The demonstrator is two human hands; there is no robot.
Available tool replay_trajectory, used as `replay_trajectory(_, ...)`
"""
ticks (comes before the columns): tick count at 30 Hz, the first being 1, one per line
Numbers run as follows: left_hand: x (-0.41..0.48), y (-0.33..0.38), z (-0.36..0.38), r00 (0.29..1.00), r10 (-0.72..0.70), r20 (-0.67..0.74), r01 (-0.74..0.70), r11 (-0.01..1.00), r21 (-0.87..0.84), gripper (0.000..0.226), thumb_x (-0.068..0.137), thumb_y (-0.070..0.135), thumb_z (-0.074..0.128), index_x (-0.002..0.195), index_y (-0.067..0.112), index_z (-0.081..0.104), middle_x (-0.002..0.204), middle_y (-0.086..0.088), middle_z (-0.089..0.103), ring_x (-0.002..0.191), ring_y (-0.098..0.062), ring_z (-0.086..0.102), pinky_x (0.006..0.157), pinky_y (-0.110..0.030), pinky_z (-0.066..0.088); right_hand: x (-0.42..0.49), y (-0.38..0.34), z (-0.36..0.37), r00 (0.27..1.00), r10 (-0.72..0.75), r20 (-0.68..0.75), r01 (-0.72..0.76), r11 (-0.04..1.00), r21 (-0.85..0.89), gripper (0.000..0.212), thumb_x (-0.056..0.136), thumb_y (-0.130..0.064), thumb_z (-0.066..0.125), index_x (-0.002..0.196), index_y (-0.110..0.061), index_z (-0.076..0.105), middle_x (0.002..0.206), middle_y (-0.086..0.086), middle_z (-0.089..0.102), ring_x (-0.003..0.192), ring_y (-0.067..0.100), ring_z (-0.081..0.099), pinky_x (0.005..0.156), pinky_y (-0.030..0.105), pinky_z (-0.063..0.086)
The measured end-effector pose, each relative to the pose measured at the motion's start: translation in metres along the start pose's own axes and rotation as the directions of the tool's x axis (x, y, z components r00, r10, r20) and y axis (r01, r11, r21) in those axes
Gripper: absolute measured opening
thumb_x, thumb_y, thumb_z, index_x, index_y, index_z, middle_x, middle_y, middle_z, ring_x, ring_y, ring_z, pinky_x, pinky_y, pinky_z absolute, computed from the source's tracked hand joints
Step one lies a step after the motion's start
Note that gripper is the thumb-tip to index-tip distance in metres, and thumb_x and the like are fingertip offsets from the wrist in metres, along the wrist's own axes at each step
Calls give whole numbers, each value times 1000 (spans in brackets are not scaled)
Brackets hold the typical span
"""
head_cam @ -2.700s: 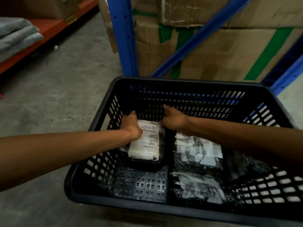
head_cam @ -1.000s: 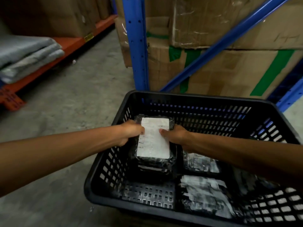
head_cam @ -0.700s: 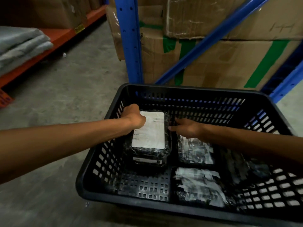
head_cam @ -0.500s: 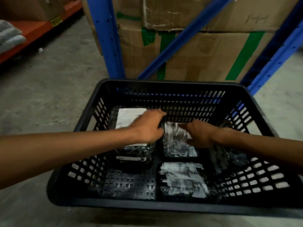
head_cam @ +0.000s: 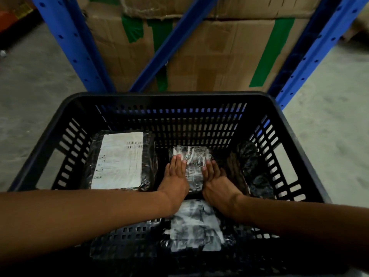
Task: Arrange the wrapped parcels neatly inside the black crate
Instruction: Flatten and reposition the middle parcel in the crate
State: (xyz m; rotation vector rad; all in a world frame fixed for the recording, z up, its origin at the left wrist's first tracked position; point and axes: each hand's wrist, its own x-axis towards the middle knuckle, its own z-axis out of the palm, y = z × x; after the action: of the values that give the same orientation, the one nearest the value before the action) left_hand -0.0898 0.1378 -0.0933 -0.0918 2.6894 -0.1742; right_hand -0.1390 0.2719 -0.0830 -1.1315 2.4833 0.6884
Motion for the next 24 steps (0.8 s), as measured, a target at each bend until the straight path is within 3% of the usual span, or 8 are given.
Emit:
replay_trajectory(5, -11, -10, -8, 996, 79, 36, -82, 992, 94, 69, 105, 18, 26, 150, -11, -17, 158, -33, -23, 148, -46, -20, 125, -49, 4, 0, 11, -18, 995, -87, 44, 90, 995, -52, 53, 105, -16, 24, 149, 15, 18, 157, 40, 8, 147, 53, 6, 120, 57, 16)
replay_trajectory(8, -17, -11, -32, 982, 106, 155, -112, 993, 35, 83, 101, 17, 46, 150, -11, -15, 160, -31, -20, 150, -45, -15, 125, -46, 8, -5, 37, -46, 975, -222, 17, 223, 974, -37, 40, 98, -8, 46, 135, 0, 53, 144, 28, 48, 134, 41, 46, 110, 42, 41)
replay_trajectory(10, -18, -23, -61, 978, 140, 155, -110, 975, -191, 78, 99, 23, 51, 155, -7, 4, 163, -28, 5, 151, -41, 13, 122, -42, 24, -9, 68, -71, 963, -270, -29, 271, 957, 107, 32, 90, -11, 59, 121, -10, 64, 122, 12, 68, 110, 28, 65, 92, 33, 53)
replay_trajectory(12, -22, -48, -93, 982, 162, 95, -111, 909, -403, 59, 98, 33, 52, 145, 1, 36, 148, -20, 44, 133, -34, 48, 107, -37, 43, -14, 102, -97, 966, -250, -71, 260, 911, 320, 33, 87, -11, 63, 119, -17, 68, 112, 4, 73, 105, 23, 67, 94, 34, 54)
replay_trajectory(15, -38, -91, -135, 967, 210, 143, -48, 706, -707, 48, 96, 46, 50, 133, 16, 55, 140, 3, 54, 123, -14, 54, 99, -28, 43, -26, 139, -128, 980, -86, -179, 198, 428, 882, 24, 93, -6, 60, 107, -18, 75, 109, 6, 77, 105, 24, 69, 95, 36, 53)
replay_trajectory(19, -55, -123, -158, 957, 245, 155, 138, 88, -987, 38, 96, 42, 51, 110, 15, 74, 122, -15, 72, 93, -21, 74, 87, -39, 60, -30, 136, -140, 996, 12, -84, 84, -266, 960, 26, 84, -49, 66, 84, -24, 73, 76, -1, 70, 72, 18, 65, 71, 35, 53)
replay_trajectory(21, -55, -127, -158, 961, 197, 196, 217, -94, -972, 50, 98, 46, 44, 124, 8, 64, 125, -26, 67, 93, -37, 72, 85, -52, 59, -30, 118, -134, 999, -43, -30, 10, -404, 915, 36, 75, -56, 73, 92, -25, 67, 74, -4, 66, 66, 16, 63, 64, 29, 50)
replay_trajectory(24, -51, -119, -146, 946, 89, 312, 323, -167, -931, 67, 99, 56, 28, 141, 8, 48, 138, -30, 54, 94, -39, 65, 84, -51, 54, -28, 84, -116, 1000, 2, 9, -7, -426, 904, 22, 78, -19, 80, 94, -22, 65, 80, -8, 80, 72, 11, 77, 57, 25, 60)
